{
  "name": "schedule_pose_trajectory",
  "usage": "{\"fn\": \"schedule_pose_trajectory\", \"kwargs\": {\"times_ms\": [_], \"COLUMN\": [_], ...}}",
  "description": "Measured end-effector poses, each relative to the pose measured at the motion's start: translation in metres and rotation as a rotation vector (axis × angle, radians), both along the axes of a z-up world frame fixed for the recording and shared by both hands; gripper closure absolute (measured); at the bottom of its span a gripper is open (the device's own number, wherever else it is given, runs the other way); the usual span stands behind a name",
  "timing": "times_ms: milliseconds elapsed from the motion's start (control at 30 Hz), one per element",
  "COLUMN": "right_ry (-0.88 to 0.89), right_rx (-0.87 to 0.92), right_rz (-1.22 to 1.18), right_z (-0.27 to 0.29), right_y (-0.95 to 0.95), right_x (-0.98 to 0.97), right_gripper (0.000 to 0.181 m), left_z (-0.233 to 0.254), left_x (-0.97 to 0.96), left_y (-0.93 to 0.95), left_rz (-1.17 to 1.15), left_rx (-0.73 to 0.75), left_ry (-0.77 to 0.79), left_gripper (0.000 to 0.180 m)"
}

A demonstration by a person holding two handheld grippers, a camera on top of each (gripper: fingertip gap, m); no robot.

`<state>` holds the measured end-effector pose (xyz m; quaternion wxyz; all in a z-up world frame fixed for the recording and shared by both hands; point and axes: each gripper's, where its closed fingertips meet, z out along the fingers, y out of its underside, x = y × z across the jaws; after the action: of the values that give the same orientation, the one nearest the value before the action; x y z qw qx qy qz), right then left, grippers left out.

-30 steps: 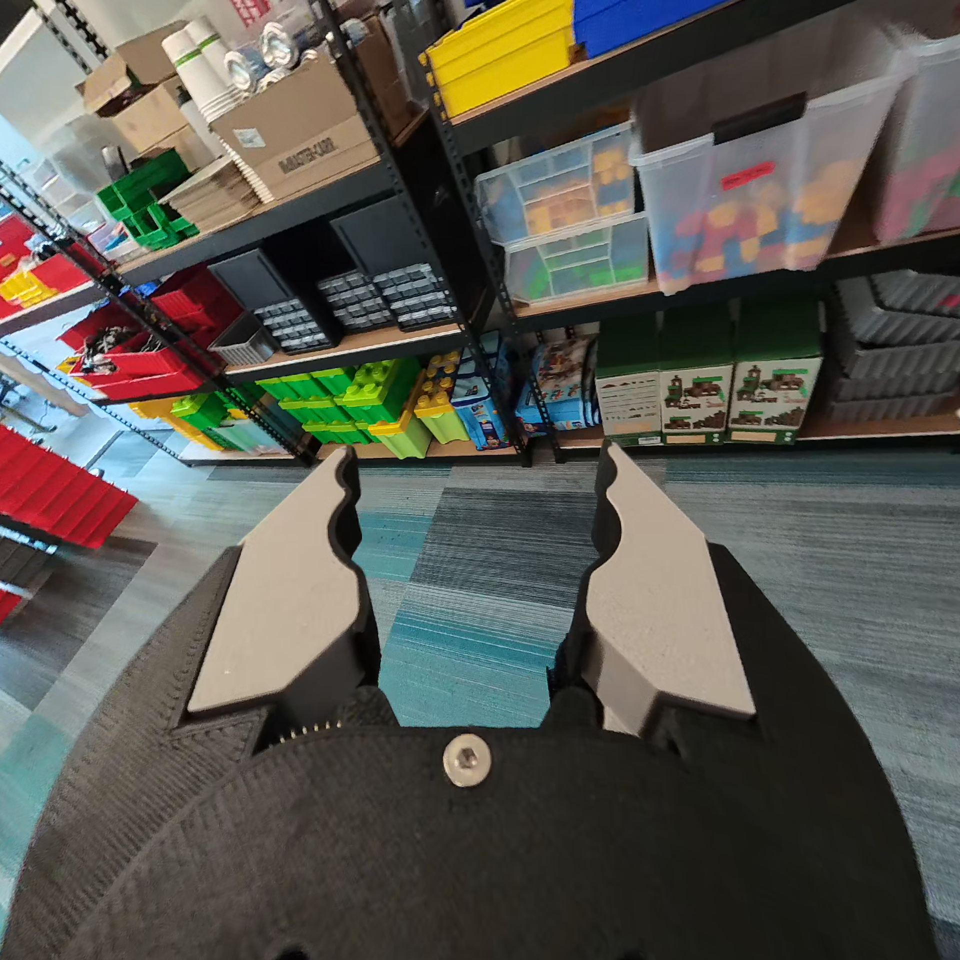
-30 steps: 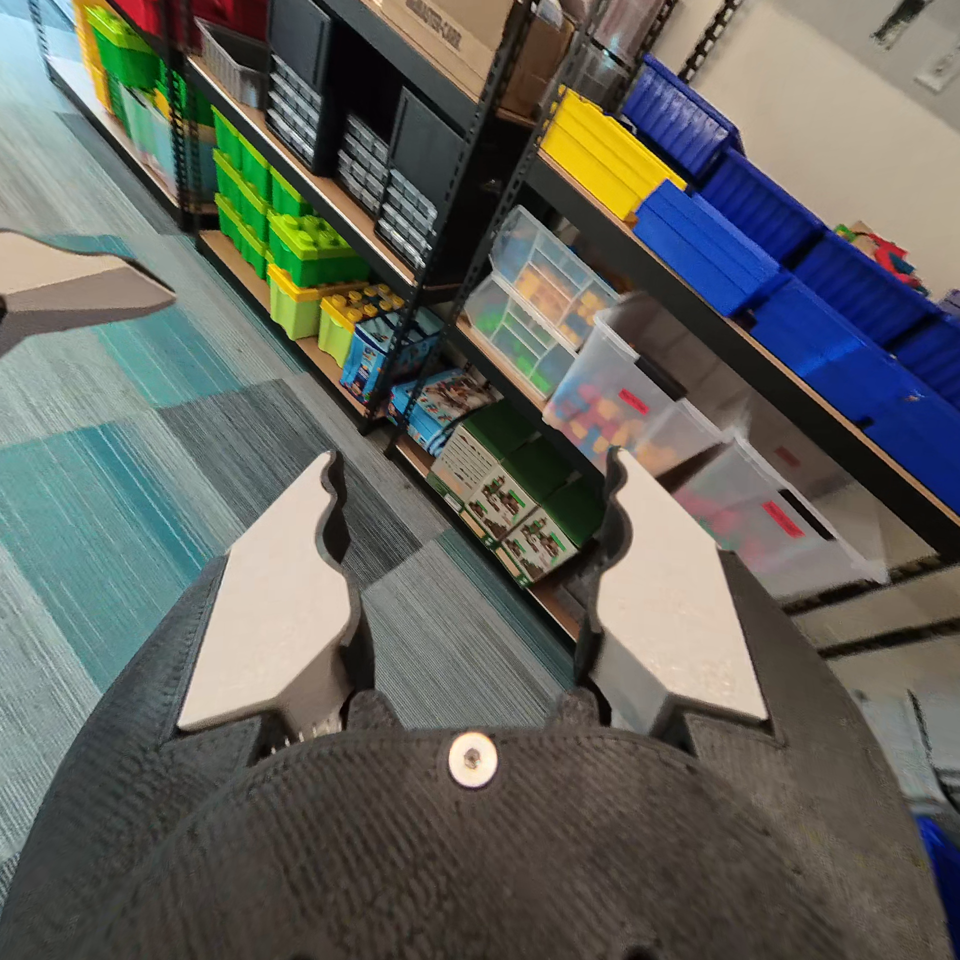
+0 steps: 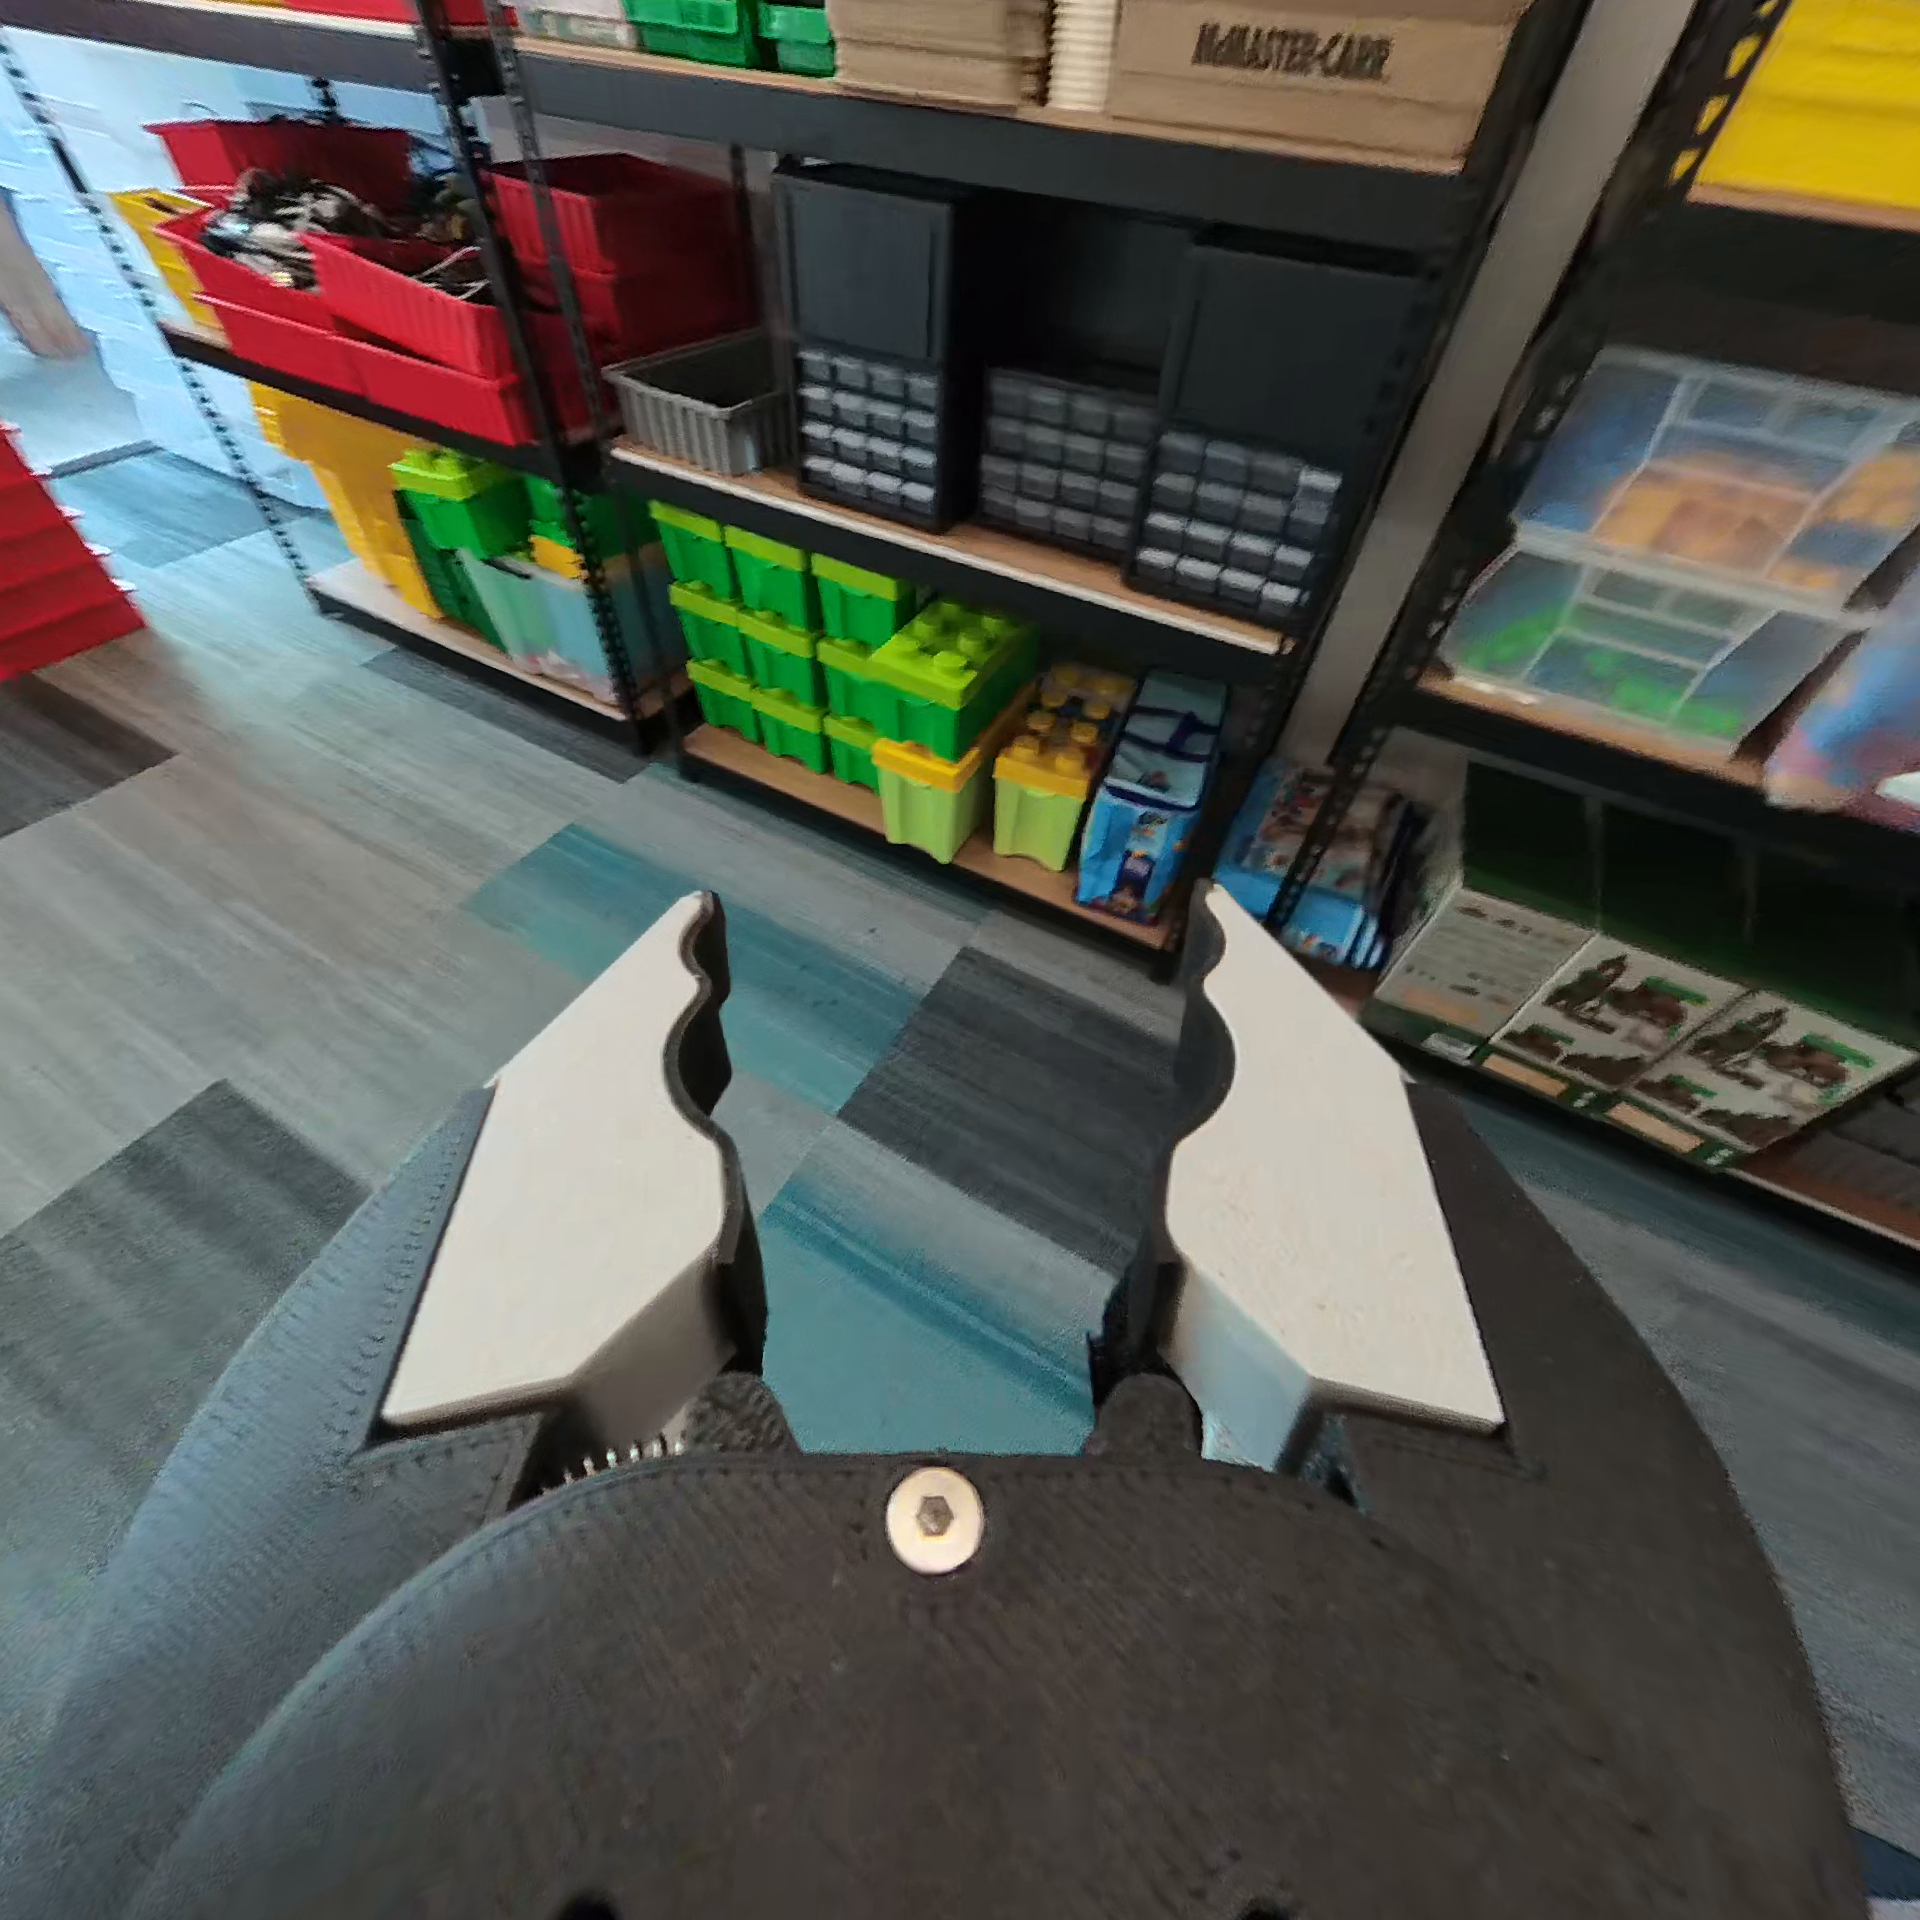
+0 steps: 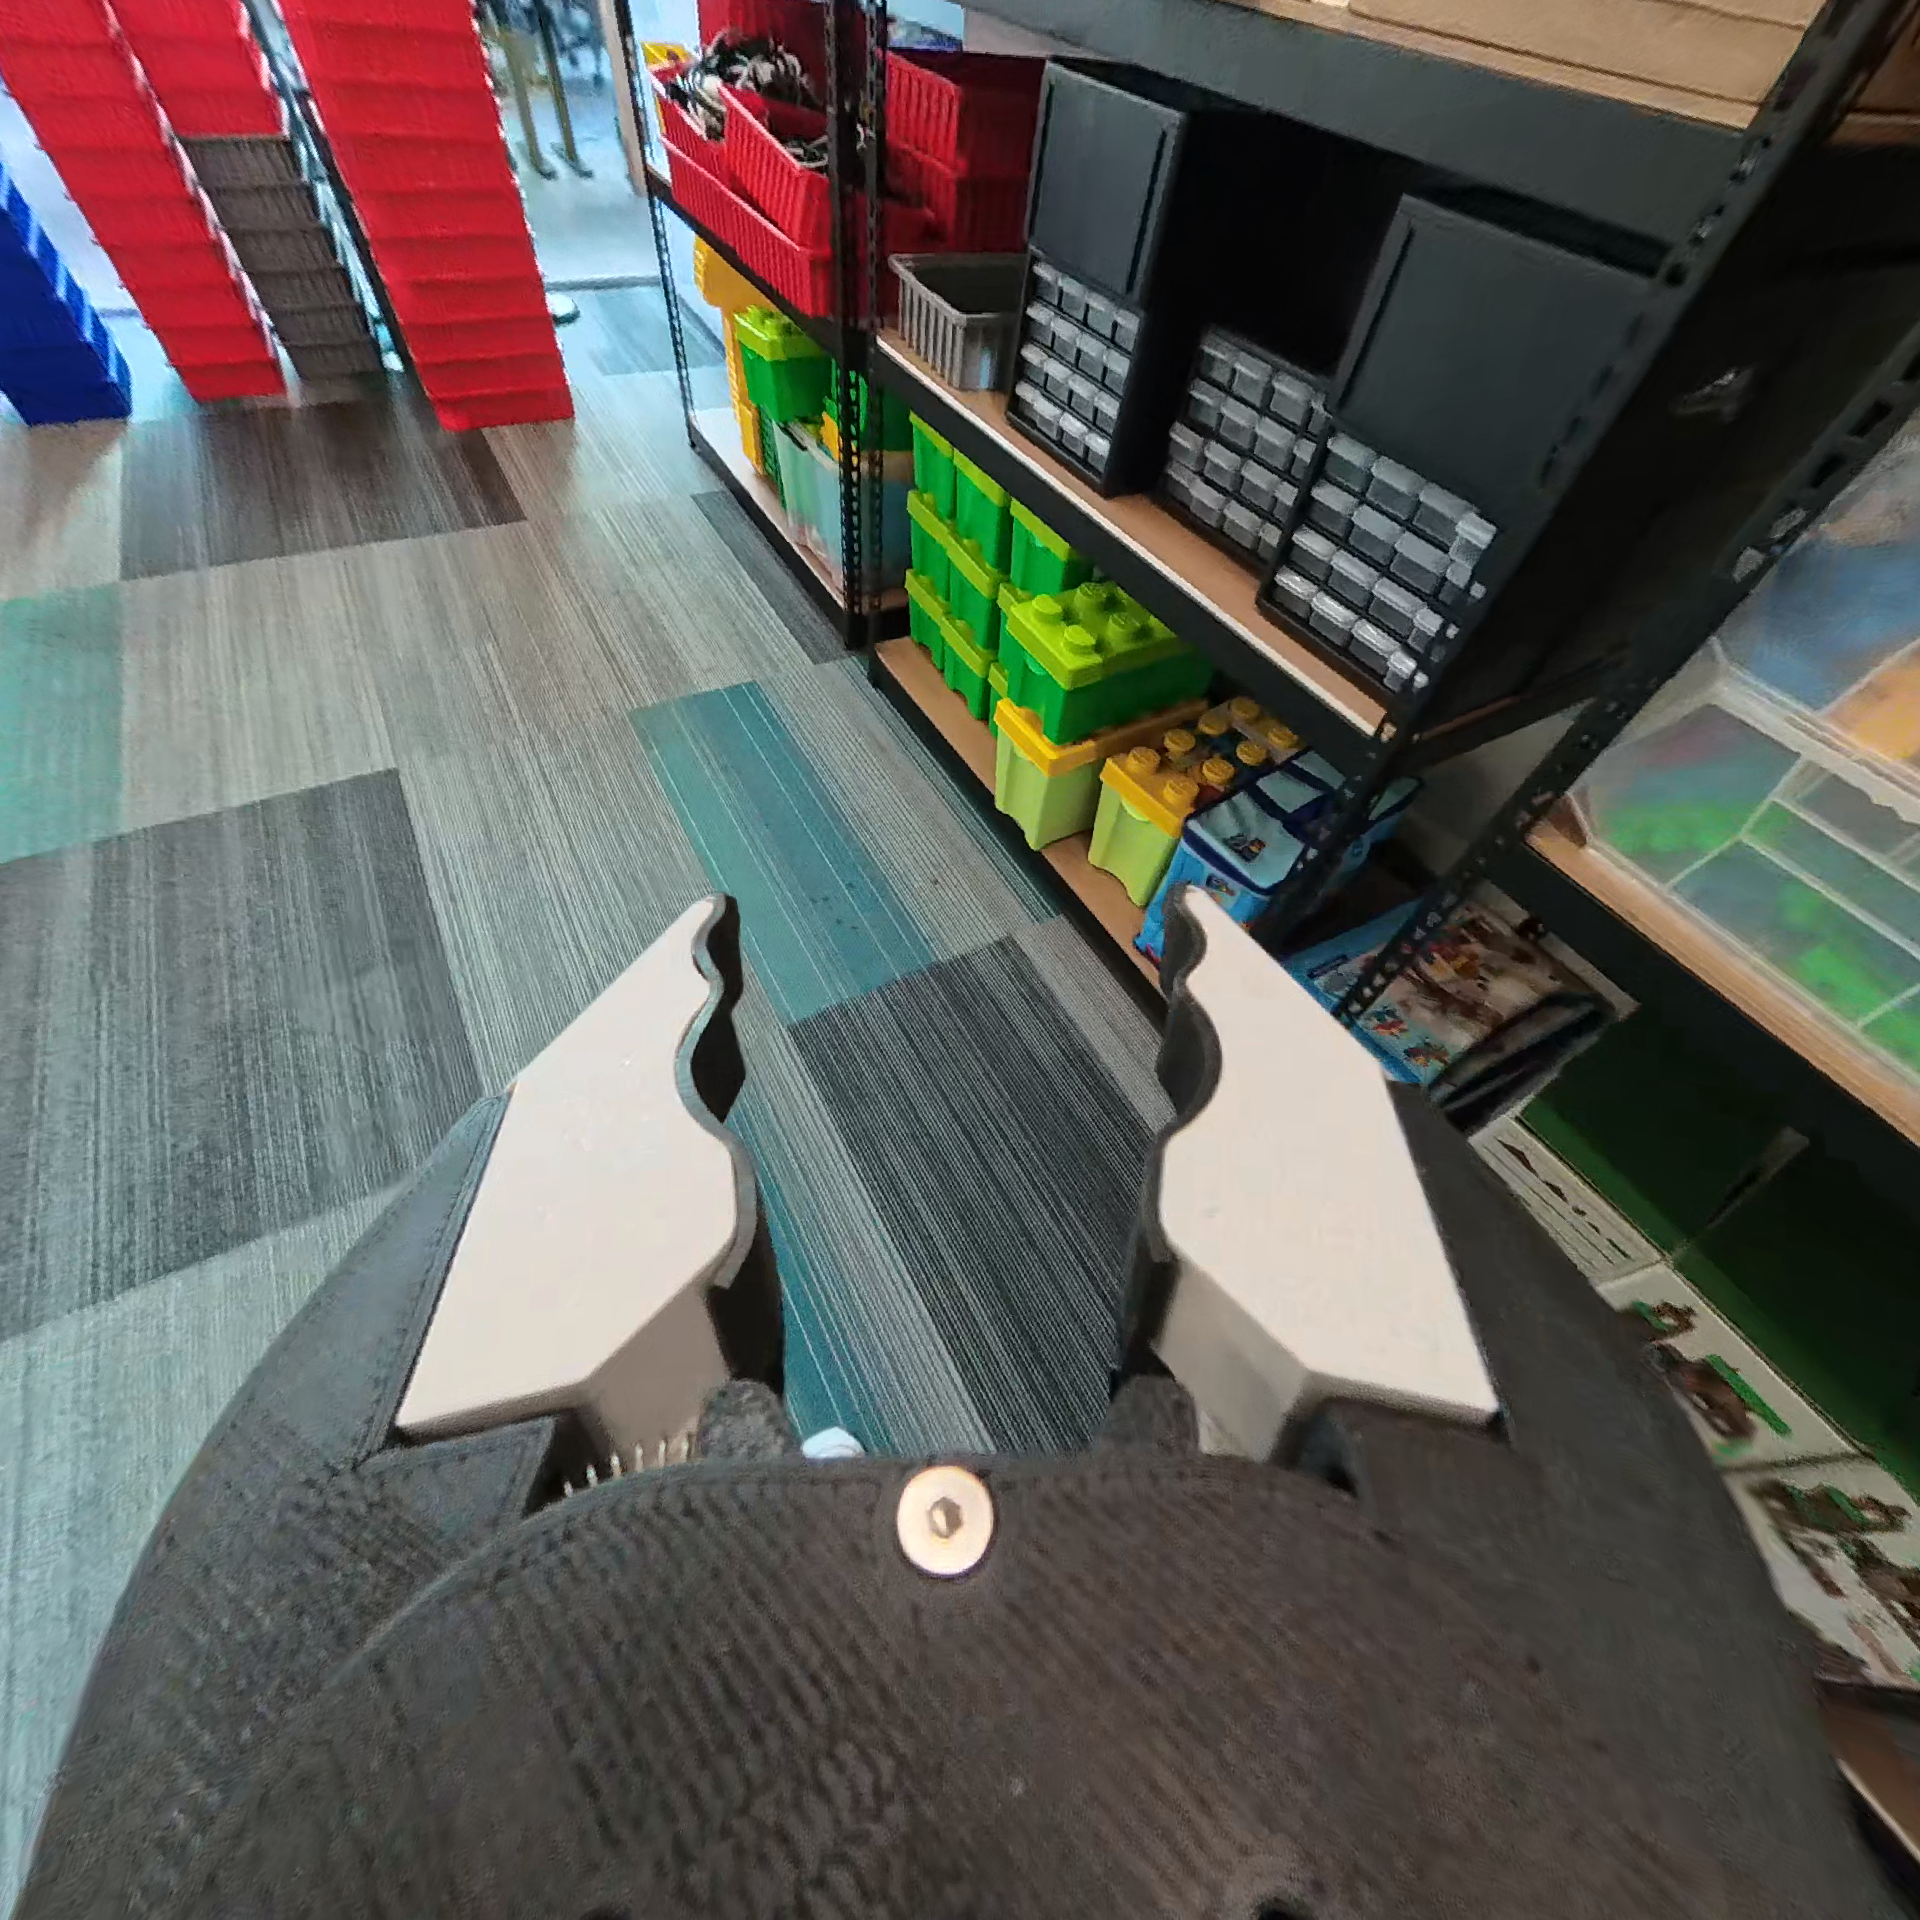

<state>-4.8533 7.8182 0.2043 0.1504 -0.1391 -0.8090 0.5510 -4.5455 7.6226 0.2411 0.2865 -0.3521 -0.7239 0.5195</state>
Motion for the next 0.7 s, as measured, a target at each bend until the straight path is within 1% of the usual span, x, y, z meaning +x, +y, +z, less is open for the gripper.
{"fn": "schedule_pose_trajectory", "kwargs": {"times_ms": [33, 167, 233, 300, 467, 567, 700], "right_ry": [-0.021, -0.123, -0.132, -0.151, -0.102, -0.151, -0.101], "right_rx": [-0.018, -0.058, -0.030, -0.010, -0.033, -0.078, -0.075], "right_rz": [-0.002, 0.020, 0.007, 0.021, 0.021, 0.040, 0.033], "right_z": [0.001, -0.008, -0.013, -0.009, 0.014, 0.025, 0.021], "right_y": [-0.011, -0.055, -0.076, -0.101, -0.159, -0.193, -0.233], "right_x": [-0.011, -0.061, -0.097, -0.127, -0.203, -0.223, -0.254], "right_gripper": [0.097, 0.097, 0.097, 0.097, 0.097, 0.098, 0.098], "left_z": [0.004, 0.020, 0.029, 0.034, 0.054, 0.053, 0.033], "left_x": [-0.017, -0.080, -0.105, -0.131, -0.184, -0.208, -0.228], "left_y": [-0.009, -0.045, -0.068, -0.089, -0.144, -0.164, -0.203], "left_rz": [-0.021, -0.084, -0.075, -0.083, -0.063, -0.074, -0.061], "left_rx": [0.009, 0.004, -0.011, 0.021, -0.004, 0.034, 0.048], "left_ry": [0.019, 0.064, 0.086, 0.102, 0.160, 0.168, 0.134], "left_gripper": [0.091, 0.087, 0.088, 0.088, 0.089, 0.090, 0.091]}}
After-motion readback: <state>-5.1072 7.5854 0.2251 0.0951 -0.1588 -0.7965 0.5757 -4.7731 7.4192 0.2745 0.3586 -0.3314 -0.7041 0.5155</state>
